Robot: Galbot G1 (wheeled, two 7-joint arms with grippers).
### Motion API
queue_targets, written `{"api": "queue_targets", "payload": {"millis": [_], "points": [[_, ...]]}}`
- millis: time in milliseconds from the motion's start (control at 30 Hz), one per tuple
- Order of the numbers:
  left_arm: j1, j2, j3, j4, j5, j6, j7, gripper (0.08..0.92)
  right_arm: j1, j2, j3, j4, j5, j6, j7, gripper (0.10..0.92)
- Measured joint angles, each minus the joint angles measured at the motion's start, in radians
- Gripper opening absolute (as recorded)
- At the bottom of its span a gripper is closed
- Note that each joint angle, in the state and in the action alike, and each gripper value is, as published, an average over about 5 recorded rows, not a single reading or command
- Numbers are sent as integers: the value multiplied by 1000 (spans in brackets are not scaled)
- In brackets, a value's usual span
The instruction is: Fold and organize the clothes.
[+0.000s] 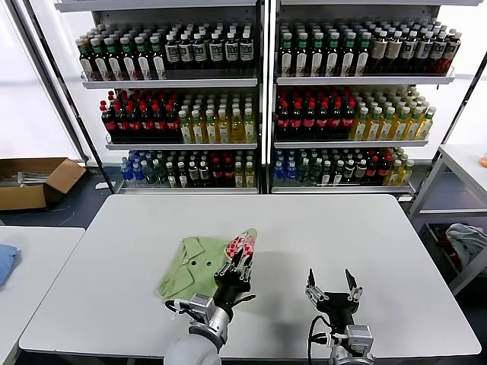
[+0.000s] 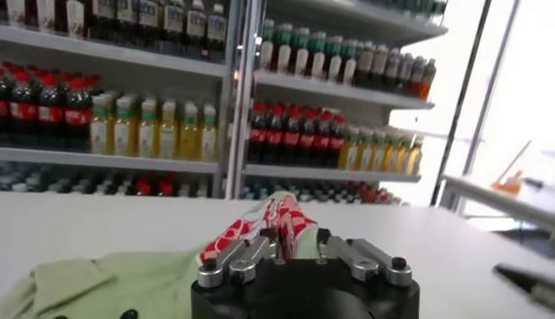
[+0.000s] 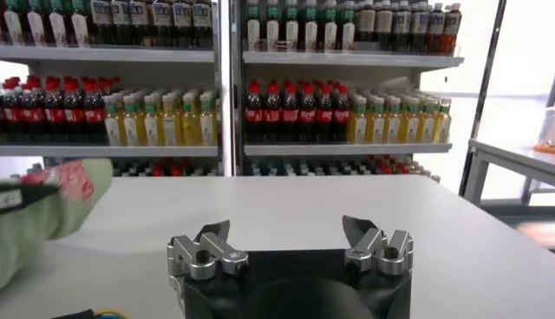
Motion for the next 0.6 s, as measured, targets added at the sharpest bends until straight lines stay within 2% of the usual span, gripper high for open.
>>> {"api": "queue_targets", "payload": {"millis": [200,500,600], "points": [[6,1,3,-31,-44,-30,-5,505,27,2,-19,-6,75,-25,12,823],[28,30,-51,-87,-78,-42,-15,760,106,7,-62,-23,279,-101,52,823],[36,43,-80,-91,-66,-34,-26,810,140,11,-84,-39,342,-130,72,823]]}}
